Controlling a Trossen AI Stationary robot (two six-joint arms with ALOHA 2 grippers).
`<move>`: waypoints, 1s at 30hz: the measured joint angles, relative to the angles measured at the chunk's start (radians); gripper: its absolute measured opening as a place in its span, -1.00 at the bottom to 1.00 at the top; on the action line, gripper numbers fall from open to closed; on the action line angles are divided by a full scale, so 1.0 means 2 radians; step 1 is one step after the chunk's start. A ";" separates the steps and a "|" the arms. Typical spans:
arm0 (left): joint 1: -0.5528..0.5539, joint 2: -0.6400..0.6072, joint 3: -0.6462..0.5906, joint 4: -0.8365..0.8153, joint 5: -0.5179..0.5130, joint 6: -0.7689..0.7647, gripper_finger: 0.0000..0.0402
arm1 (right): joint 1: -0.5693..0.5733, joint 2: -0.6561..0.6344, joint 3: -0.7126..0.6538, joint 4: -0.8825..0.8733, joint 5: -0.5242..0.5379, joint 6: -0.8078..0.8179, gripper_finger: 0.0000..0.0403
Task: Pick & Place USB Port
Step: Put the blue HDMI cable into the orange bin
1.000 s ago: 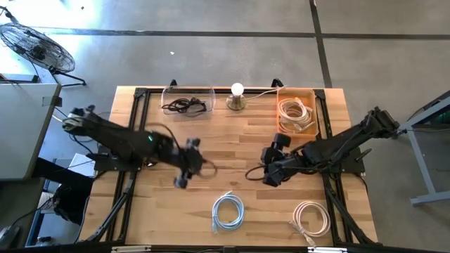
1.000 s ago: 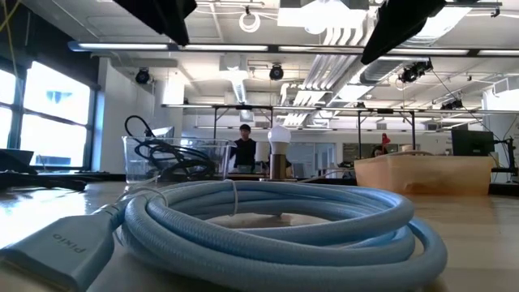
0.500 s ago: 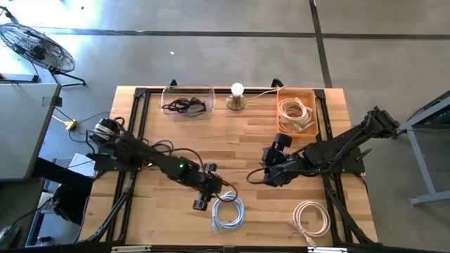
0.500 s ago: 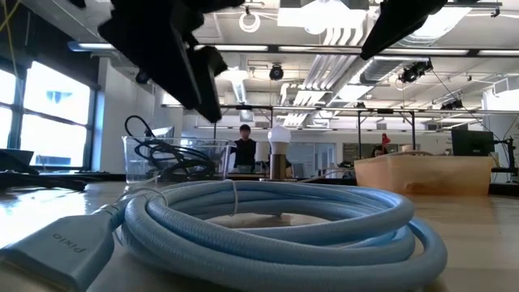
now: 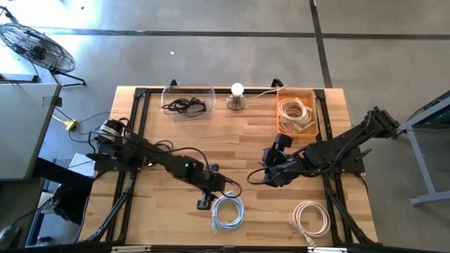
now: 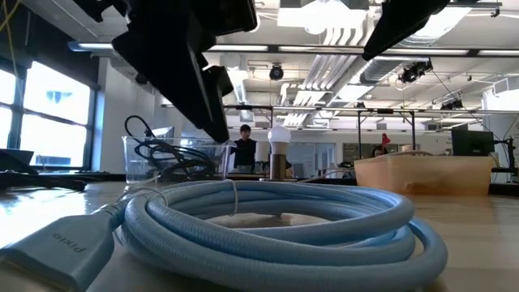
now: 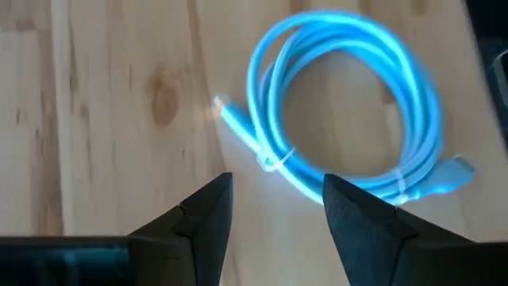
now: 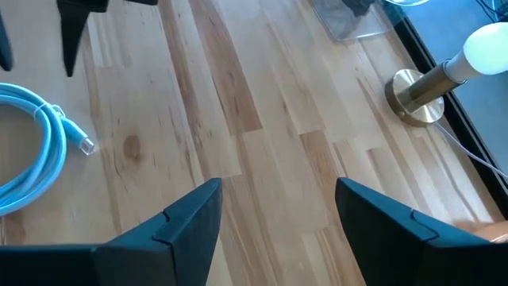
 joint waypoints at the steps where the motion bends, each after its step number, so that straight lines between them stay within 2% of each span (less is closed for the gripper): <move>1: 0.000 0.000 0.000 0.002 0.003 -0.004 -0.04 | 0.000 0.000 0.000 0.000 0.000 0.000 0.18; 6: 0.000 0.009 0.000 0.013 0.013 -0.032 -0.04 | 0.000 0.000 0.000 0.001 0.001 0.000 0.18; 13: 0.000 0.033 0.001 0.077 0.046 -0.040 -0.04 | 0.002 0.000 0.000 0.000 0.002 0.000 0.18; 19: 0.000 0.048 -0.001 0.059 0.048 -0.056 -0.04 | 0.007 0.000 0.000 -0.001 0.004 0.002 0.18; 30: 0.000 0.080 0.001 0.088 0.064 -0.065 -0.04 | 0.010 0.000 0.000 -0.002 0.005 0.004 0.18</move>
